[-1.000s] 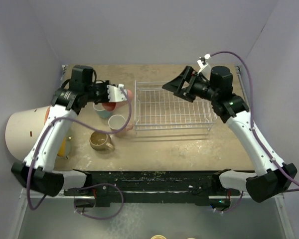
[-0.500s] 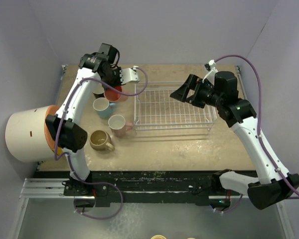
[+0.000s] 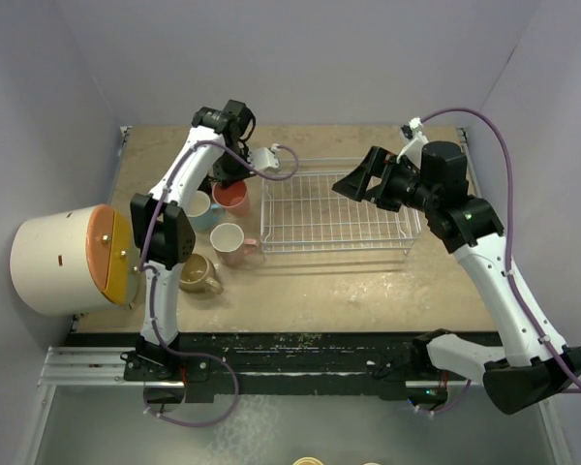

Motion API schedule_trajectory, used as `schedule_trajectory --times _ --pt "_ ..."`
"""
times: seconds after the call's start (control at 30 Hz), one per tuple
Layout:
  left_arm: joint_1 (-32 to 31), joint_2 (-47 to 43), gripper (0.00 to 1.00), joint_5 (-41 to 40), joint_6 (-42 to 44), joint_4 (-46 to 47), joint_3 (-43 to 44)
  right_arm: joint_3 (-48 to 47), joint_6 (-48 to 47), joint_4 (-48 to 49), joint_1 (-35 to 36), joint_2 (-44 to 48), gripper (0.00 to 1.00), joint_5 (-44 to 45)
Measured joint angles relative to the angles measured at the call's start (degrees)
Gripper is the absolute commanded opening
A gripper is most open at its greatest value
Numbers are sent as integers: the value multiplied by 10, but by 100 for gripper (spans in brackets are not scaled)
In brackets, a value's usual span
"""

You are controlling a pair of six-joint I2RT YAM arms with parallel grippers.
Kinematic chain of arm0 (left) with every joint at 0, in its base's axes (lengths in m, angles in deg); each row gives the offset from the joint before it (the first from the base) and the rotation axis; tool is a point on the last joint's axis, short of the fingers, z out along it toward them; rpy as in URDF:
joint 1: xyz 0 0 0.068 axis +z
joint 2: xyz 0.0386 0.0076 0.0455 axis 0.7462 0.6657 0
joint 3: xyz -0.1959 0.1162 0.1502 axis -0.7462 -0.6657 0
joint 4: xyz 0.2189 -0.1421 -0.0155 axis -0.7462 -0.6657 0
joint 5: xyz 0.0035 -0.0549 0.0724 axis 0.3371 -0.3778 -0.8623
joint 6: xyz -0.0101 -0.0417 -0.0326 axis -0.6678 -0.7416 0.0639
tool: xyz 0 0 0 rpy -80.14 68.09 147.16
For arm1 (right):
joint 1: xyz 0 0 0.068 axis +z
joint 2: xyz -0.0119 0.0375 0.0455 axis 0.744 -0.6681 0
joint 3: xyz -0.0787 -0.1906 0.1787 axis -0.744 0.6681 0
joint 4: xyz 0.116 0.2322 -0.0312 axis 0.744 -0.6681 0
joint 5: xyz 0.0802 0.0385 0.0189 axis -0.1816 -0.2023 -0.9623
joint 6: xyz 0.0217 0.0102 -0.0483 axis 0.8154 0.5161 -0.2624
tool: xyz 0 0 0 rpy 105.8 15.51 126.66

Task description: Unload the cups from the dish rack

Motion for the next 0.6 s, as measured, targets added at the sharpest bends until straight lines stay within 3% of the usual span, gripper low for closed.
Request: schedule_trajectory --times 0.47,0.6 --pt "0 28 1 8 -4 15 -3 5 9 5 0 3 100 -2" --pt "0 39 30 14 -4 19 -8 10 11 5 0 5 100 -3"
